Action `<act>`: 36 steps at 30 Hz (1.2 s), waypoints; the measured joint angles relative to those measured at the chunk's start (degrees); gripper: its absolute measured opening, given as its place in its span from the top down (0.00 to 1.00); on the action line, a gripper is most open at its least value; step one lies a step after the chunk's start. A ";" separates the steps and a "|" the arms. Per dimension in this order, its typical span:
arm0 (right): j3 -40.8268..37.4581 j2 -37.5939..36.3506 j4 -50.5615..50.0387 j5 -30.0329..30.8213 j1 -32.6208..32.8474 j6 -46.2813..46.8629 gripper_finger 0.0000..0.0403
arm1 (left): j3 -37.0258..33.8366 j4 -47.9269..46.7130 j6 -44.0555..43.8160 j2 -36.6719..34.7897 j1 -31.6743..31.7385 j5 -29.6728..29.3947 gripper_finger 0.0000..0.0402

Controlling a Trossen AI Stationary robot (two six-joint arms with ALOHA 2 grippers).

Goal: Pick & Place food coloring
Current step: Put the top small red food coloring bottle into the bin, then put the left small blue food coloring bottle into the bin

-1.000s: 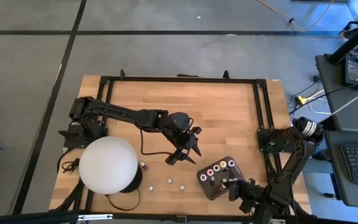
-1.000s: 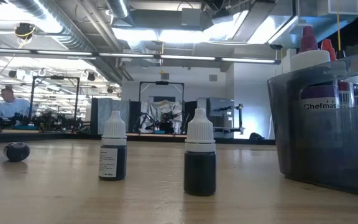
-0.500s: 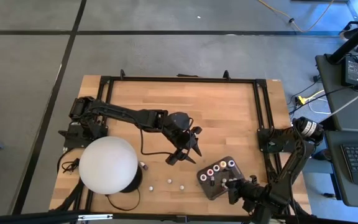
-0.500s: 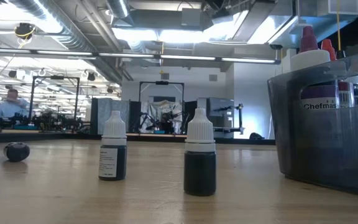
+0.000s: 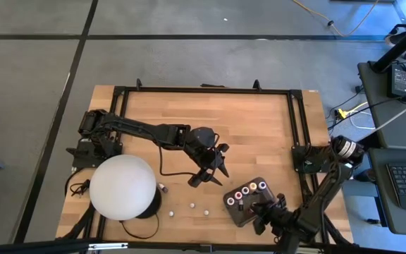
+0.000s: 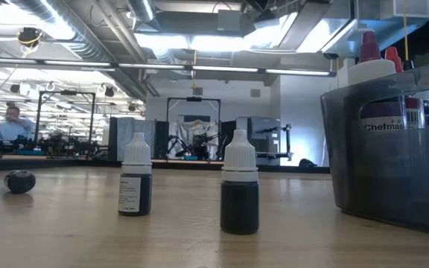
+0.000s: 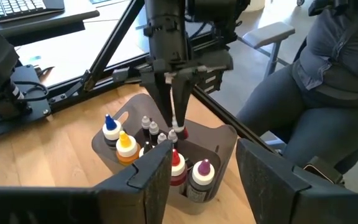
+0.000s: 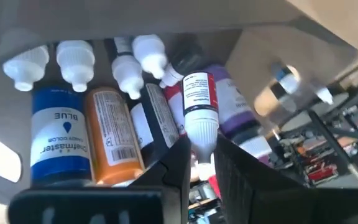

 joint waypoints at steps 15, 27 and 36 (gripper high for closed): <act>0.24 7.08 -0.45 2.64 -0.86 -7.18 0.73 | 0.00 0.22 -0.38 0.00 0.00 0.02 0.57; 5.65 2.38 -5.75 2.24 -0.97 20.98 0.73 | 0.00 0.20 -0.44 0.00 -0.22 0.13 0.57; 7.99 -12.62 -18.73 -5.57 -0.94 54.24 0.73 | 0.00 -0.72 -4.34 0.00 -0.27 0.88 0.56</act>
